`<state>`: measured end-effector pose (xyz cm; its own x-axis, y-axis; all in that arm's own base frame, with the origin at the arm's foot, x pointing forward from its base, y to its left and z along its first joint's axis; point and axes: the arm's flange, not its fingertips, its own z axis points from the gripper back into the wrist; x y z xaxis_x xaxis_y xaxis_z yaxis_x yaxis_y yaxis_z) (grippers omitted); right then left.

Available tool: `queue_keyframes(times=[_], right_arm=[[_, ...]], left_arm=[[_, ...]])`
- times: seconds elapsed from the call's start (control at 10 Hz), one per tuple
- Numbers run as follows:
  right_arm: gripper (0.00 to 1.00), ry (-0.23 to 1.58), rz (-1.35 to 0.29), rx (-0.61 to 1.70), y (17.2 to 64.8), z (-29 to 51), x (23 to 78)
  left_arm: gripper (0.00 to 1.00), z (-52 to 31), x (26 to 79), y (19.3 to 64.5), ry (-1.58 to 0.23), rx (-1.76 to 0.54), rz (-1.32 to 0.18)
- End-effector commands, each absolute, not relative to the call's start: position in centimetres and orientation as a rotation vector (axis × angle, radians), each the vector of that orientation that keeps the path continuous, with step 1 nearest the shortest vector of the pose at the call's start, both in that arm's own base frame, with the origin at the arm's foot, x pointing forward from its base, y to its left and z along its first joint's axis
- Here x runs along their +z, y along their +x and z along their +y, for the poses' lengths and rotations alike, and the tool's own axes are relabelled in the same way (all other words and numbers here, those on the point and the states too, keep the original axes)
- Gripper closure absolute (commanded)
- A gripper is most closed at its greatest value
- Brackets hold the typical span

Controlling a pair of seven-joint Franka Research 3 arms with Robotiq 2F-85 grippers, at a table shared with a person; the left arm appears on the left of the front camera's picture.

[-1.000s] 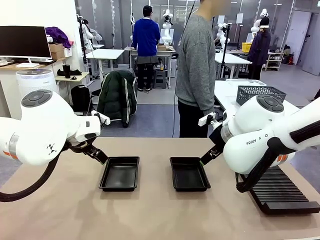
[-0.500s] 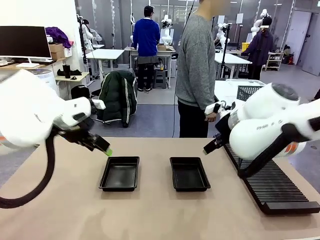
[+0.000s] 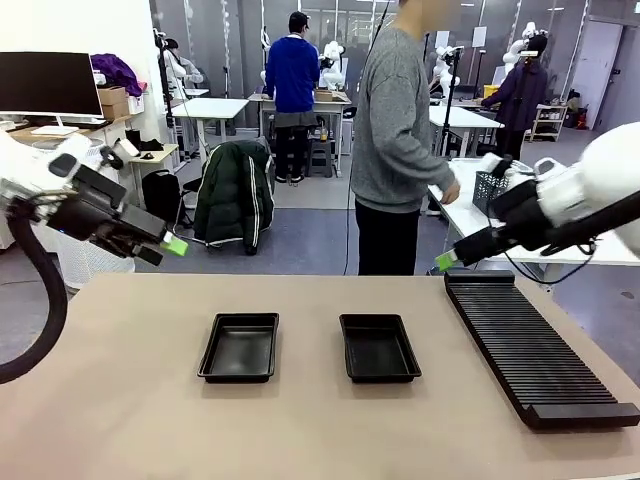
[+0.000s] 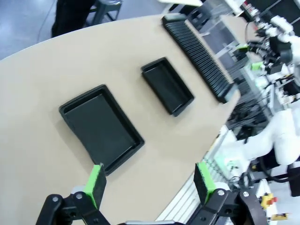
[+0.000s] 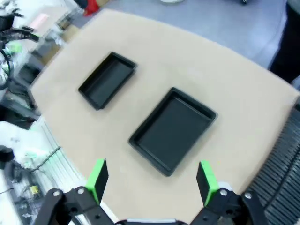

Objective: Inspect and transfer BCBs to ESD trays.
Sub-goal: Pick up the Blank PCB from the PCB Rack and place it in the left ESD tray.

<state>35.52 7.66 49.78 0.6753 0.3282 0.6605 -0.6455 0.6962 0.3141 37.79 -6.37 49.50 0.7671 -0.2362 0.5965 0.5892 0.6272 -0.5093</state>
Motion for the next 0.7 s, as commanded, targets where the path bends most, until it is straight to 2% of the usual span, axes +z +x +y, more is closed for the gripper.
queue_keyframes(times=[0.0,0.6], right_arm=[[0.0,0.736,-0.543,0.517,35.6,4.8,49.6],[0.0,1.236,-0.445,0.309,37.1,-6.1,47.0]], left_arm=[[0.0,-4.2,48.9,38.7,-0.902,-0.462,-0.49],[0.0,3.2,47.9,37.8,-1.268,-0.409,-0.501]])
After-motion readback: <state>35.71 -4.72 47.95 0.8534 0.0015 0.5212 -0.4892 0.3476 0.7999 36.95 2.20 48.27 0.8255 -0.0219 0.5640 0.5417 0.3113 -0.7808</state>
